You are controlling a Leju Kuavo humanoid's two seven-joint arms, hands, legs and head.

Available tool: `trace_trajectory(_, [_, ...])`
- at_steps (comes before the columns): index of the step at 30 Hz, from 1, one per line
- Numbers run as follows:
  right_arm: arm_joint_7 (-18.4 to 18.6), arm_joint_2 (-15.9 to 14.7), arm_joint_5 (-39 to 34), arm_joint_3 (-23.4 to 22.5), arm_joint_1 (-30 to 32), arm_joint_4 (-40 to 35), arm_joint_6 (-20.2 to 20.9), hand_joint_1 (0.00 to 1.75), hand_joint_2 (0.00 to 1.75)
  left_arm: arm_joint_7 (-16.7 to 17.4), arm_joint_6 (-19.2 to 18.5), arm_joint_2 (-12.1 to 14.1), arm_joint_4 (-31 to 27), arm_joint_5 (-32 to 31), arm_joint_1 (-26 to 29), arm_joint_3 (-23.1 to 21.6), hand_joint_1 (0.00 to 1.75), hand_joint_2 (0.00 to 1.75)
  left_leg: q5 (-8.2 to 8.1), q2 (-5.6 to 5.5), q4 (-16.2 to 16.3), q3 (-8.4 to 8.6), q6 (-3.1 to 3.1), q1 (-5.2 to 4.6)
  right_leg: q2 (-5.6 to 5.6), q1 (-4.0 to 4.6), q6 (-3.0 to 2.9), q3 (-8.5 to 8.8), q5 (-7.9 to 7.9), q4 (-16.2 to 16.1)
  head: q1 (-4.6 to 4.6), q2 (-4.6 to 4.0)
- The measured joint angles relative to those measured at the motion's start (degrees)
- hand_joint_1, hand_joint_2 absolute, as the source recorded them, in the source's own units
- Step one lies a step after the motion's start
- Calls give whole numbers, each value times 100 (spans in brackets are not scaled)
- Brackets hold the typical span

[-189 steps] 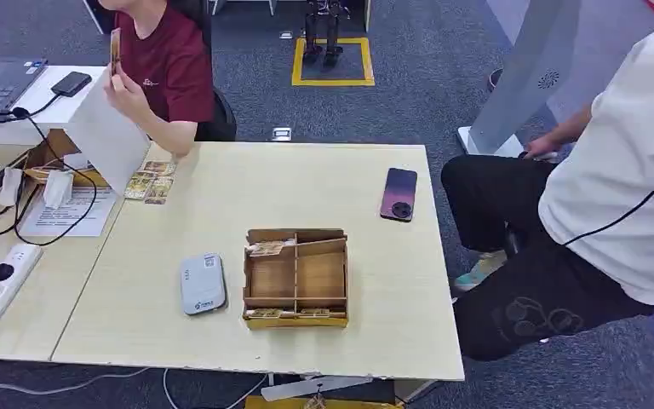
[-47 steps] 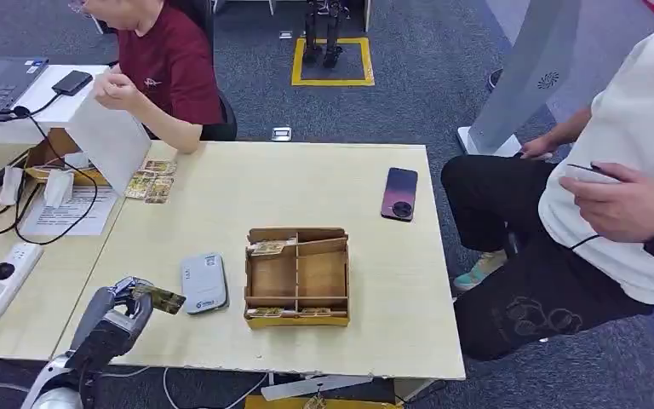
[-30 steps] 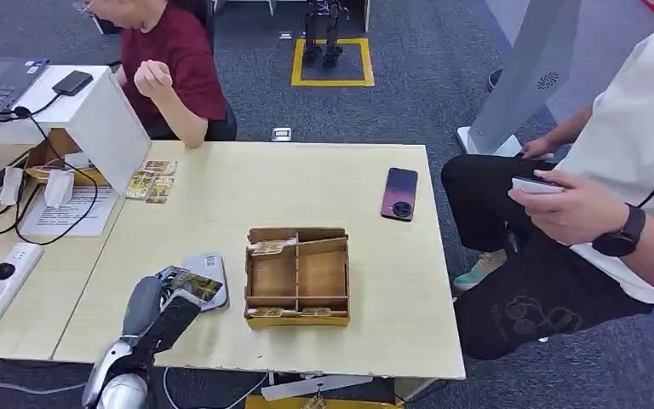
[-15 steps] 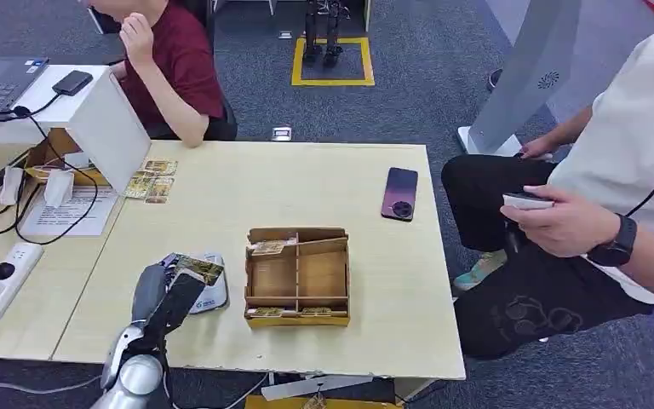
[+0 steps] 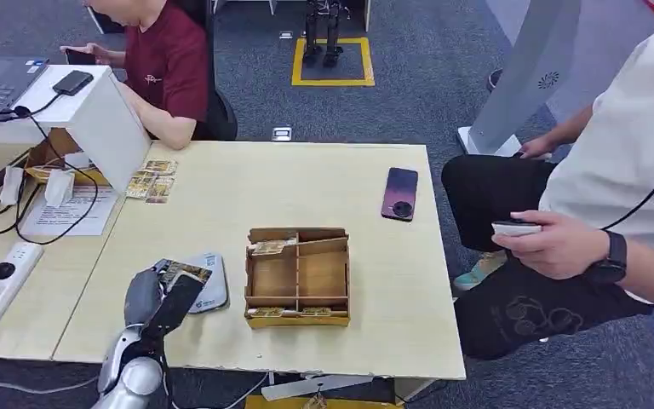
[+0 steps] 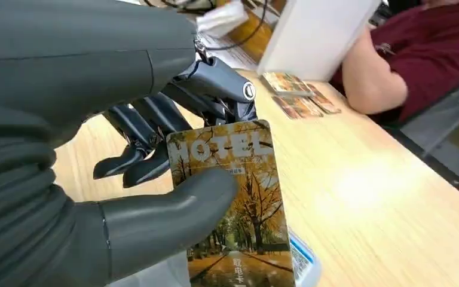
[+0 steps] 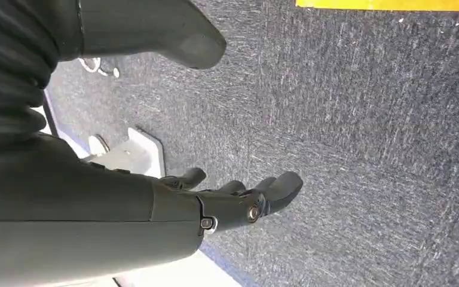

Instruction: Pass the card to the sensor for recognition and then transmit it.

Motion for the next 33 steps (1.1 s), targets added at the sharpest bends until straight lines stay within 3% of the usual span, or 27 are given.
trace_trajectory(13, [-87,0,54,5,-10,0,-11,0,175,57,236,4,452,-334,-161,295,175,175,2,0,0,0,3,0,-1,0,0,2,0,0,0,0])
trace_trajectory(25, [-81,0,63,7,-12,0,-28,0,175,74,144,-17,603,-384,-165,354,175,175,2,-1,0,0,3,0,-1,0,0,2,0,0,0,0])
trace_trajectory(33, [-79,0,68,4,-12,0,-26,0,175,-153,-27,-74,544,-35,-121,385,175,175,2,-1,0,0,3,0,-2,0,0,3,0,0,0,0])
